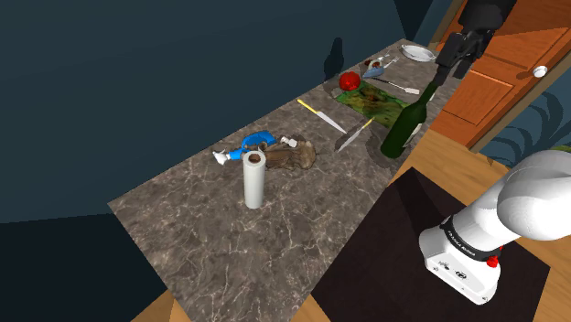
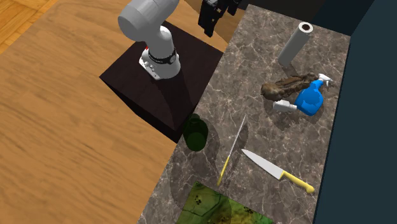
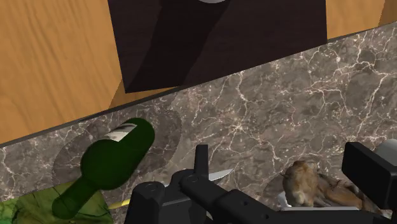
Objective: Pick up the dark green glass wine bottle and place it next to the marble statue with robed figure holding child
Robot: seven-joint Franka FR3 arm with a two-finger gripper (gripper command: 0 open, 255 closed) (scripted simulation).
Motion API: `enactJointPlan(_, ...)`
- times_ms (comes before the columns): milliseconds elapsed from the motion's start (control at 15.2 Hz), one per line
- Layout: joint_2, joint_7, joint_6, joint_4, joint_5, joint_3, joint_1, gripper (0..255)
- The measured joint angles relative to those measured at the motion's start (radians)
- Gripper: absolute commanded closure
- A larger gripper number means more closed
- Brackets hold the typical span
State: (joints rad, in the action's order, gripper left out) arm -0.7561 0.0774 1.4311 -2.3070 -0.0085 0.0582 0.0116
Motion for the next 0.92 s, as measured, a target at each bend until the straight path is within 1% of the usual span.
enactJointPlan(66,0.0,0.0,0.0,0.0,0.0,0.0,0.0,0)
enactJointPlan(198,-0.001,-0.026,0.03,-0.02,-0.02,0.026,-0.01,0)
enactJointPlan(528,0.028,-0.114,0.156,-0.071,-0.085,0.119,-0.045,0)
enactJointPlan(924,0.112,-0.225,0.309,-0.075,-0.143,0.243,-0.079,0)
